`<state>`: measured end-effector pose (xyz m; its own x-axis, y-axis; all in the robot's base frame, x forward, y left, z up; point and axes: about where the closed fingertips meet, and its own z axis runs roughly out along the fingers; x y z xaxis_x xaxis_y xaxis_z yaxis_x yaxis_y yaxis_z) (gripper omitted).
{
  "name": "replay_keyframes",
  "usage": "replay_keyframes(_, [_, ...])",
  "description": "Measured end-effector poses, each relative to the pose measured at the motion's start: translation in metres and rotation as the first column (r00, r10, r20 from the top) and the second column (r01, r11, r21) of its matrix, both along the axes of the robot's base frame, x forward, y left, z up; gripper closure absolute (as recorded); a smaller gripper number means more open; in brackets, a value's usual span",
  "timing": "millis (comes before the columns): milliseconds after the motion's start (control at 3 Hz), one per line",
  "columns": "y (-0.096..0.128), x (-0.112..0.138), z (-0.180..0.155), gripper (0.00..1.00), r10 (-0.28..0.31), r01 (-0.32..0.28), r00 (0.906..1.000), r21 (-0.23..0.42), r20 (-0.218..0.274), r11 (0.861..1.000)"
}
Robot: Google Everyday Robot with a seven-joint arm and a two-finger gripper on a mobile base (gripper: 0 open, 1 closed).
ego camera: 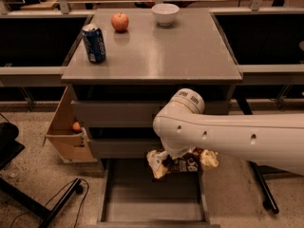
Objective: Pick brown chip bag from bottom drawer and place on counter
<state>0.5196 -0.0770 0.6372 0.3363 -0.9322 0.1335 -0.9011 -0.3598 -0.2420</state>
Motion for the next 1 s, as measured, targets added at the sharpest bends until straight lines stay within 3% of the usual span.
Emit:
replay_keyframes(333, [-0.001,-0.006,0.027,1.00,0.006,-0.006,1.0000,-0.024,0.005,1.000])
replay_keyframes(667, [-0.005,-0.016,0.083,1.00,0.018,-0.016,0.9995,-0.071,0.025,0.997])
replay_keyframes(1000, [-0.022,-0.017,0.139,1.00,0.024,-0.022,0.9994,-0.100,0.026,0.995])
